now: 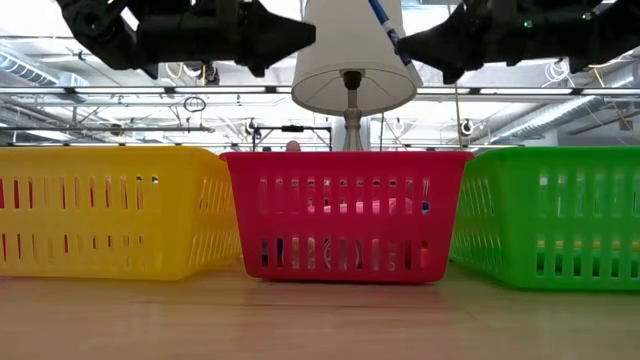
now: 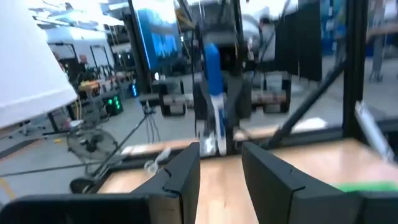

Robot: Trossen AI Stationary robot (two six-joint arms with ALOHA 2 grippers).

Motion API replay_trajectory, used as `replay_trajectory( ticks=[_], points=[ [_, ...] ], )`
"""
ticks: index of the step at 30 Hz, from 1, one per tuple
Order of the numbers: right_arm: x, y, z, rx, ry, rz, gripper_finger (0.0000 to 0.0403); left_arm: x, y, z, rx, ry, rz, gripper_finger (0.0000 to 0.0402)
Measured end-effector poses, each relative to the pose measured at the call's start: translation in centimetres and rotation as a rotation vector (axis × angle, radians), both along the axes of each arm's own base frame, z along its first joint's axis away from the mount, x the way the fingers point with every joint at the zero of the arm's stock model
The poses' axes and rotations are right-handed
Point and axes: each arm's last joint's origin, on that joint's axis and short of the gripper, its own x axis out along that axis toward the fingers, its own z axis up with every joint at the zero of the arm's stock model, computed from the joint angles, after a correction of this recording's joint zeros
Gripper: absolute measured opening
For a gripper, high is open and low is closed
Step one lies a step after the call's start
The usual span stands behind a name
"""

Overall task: Pick & Place Markers
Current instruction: Put the blue marker into the yellow bin

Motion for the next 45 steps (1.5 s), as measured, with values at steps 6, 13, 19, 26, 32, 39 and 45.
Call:
replay_trajectory(
  ticks=[6, 13, 19, 26, 32, 39, 45],
  points=[
    [0.5, 0.8, -0.4, -0.028, -0.006, 0.032, 0.0018, 1.2, -0.5, 0.0, -0.077, -0.078, -0.032, 0.0124],
    [0.9, 1.2, -0.5, -0.039, -0.033, 0.045, 0.0018, 3.8, -0.9, 0.8, -0.081, -0.121, -0.053, 0.0124],
    [1.5, 1.2, -0.8, -0.053, -0.051, 0.044, 0.0018, 6.4, -1.2, 0.6, -0.101, -0.103, -0.1, 0.0124],
    [1.4, 1.2, -0.4, -0.055, -0.096, 0.042, 0.0018, 6.8, -1.2, 0.5, -0.111, -0.104, -0.103, 0.0124],
    [1.5, 1.2, -0.4, -0.064, -0.097, 0.042, 0.0018, 6.8, -2.0, 0.5, -0.11, -0.101, -0.121, 0.0124],
    [1.9, 1.3, -0.2, -0.062, -0.095, 0.042, 0.0018, 7.4, -2.0, 1.0, -0.167, -0.063, -0.09, 0.0127],
    [2.0, 1.4, -0.2, -0.063, -0.094, 0.048, 0.0018, 8.0, -1.9, 1.2, -0.175, -0.008, -0.057, 0.0176]
  ],
)
